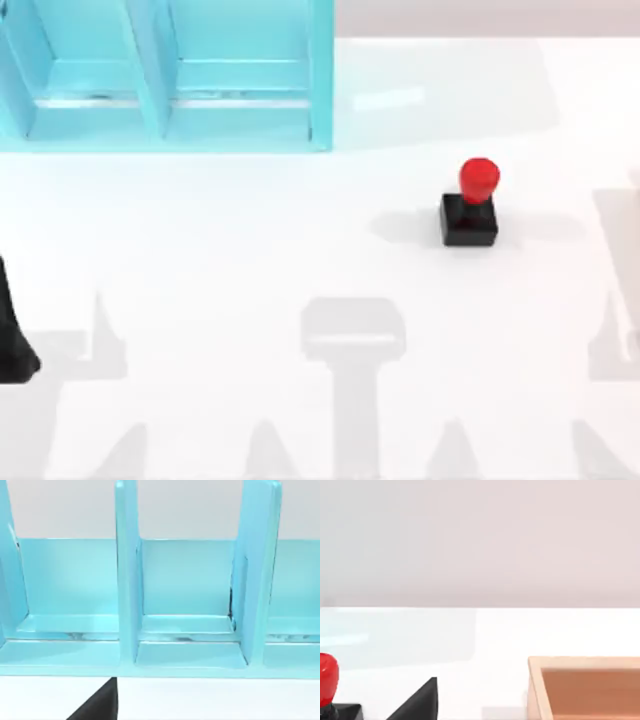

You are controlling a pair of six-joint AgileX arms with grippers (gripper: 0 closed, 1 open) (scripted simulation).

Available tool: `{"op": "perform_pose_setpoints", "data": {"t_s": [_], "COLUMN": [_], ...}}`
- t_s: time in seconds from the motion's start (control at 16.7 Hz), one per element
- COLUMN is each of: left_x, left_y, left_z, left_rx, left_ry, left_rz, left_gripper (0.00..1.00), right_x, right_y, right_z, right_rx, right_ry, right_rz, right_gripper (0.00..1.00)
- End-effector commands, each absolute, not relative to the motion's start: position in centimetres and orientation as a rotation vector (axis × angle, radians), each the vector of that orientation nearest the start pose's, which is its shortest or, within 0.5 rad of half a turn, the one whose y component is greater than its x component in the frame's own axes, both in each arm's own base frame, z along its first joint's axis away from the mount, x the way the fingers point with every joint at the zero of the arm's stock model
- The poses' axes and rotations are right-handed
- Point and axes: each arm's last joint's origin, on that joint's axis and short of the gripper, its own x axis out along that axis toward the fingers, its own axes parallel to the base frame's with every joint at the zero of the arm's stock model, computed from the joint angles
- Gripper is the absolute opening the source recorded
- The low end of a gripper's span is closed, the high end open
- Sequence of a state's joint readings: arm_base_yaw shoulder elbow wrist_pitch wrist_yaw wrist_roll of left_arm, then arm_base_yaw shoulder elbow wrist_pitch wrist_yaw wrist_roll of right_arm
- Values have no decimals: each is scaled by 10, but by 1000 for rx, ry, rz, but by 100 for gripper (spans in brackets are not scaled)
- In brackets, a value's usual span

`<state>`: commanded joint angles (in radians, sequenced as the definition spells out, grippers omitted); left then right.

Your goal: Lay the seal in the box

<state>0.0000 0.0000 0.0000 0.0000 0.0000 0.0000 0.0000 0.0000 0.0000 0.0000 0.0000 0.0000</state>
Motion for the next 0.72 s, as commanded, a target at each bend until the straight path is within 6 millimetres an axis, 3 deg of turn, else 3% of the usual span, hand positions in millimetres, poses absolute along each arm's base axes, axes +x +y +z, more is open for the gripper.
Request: {"op": "perform_pose_setpoints", "data": {"t_s": [0.3,0.72], "left_x": [106,106], "left_y": [-1,-1], "left_z": [160,160], "left_rx": [0,0], "left_ry": [0,0], "left_rz": [0,0], "left_gripper": [100,100], "right_x": [106,125], "right_y": [0,12], "right_z": [169,234], "right_rx": [10,72], "right_ry": [31,342], "right_rz": [14,88], "right_gripper": [100,100]}}
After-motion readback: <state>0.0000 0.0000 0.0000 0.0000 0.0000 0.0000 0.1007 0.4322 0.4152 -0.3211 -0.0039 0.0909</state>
